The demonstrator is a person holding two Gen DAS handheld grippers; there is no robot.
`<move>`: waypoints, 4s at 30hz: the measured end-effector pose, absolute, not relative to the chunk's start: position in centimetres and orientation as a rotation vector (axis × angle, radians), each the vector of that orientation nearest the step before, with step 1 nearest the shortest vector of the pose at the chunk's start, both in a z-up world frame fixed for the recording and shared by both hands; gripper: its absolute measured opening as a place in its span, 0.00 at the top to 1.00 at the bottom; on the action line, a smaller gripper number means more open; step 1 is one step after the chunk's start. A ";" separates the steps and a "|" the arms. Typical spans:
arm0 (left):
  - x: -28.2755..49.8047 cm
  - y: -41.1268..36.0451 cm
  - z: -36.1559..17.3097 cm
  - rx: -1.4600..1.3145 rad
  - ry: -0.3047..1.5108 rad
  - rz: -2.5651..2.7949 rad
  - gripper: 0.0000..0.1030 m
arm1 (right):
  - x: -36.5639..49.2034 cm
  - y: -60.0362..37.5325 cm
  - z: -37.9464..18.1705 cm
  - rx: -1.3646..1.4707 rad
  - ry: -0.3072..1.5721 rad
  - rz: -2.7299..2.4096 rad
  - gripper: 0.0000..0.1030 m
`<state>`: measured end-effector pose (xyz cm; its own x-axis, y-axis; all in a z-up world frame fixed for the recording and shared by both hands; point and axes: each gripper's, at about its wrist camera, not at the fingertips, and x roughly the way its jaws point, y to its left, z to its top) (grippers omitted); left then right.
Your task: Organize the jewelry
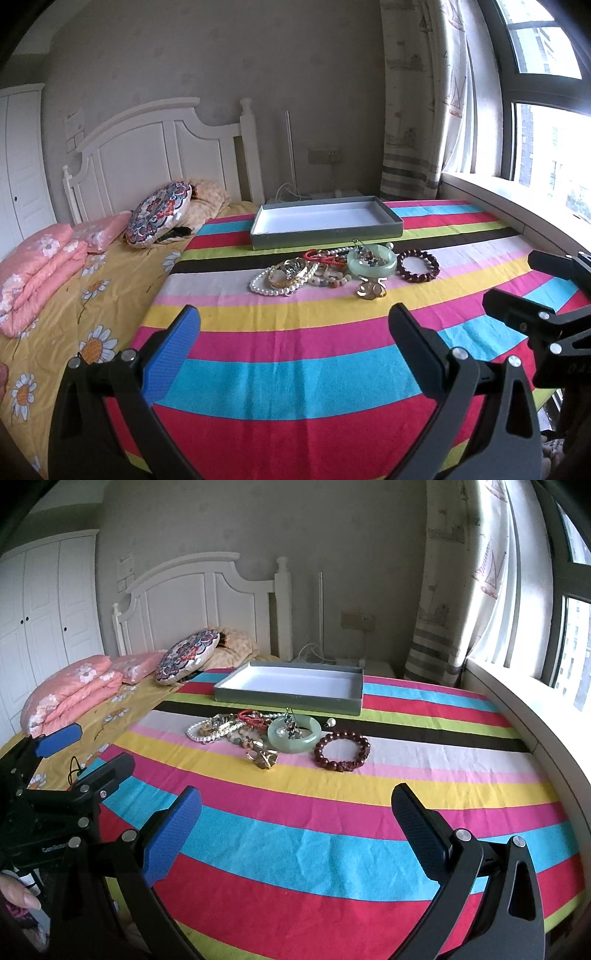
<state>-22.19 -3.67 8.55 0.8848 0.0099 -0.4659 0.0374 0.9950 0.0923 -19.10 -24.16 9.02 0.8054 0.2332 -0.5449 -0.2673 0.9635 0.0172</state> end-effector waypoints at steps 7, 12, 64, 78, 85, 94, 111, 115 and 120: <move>-22.1 -3.7 8.5 0.098 0.485 -0.015 0.02 | -19.1 -24.2 9.1 -0.061 0.575 0.268 0.04; -22.2 -3.8 8.4 0.097 0.485 -0.014 0.02 | -19.1 -24.1 9.1 -0.062 0.575 0.269 0.04; -17.5 -1.7 3.3 0.029 0.656 -0.088 0.02 | -11.7 -27.9 4.3 -0.031 0.758 0.273 0.04; -10.3 -5.3 3.4 -0.081 0.764 -0.244 0.03 | -3.0 -28.6 2.7 -0.066 0.870 0.295 0.05; -6.3 -9.8 3.0 0.012 0.781 -0.265 0.13 | -2.5 -29.4 2.7 -0.064 0.882 0.302 0.05; -4.0 -11.1 0.6 0.070 0.860 -0.326 0.63 | -0.5 -28.0 1.5 -0.120 0.954 0.346 0.06; -8.1 -6.3 3.7 -0.053 0.715 -0.315 0.63 | 0.9 -25.5 1.0 -0.191 0.959 0.403 0.20; -8.7 -6.2 3.9 -0.056 0.702 -0.312 0.63 | 0.4 -26.0 1.4 -0.183 0.941 0.397 0.43; -9.0 -6.3 4.1 -0.056 0.694 -0.317 0.63 | -0.3 -26.4 1.6 -0.205 0.922 0.399 0.59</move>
<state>-8.98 -6.27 4.08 0.7230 -0.3056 -0.6195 0.2687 0.9506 -0.1554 -0.34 -26.35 1.60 0.5379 0.2462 -0.8062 -0.4195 0.9078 -0.0027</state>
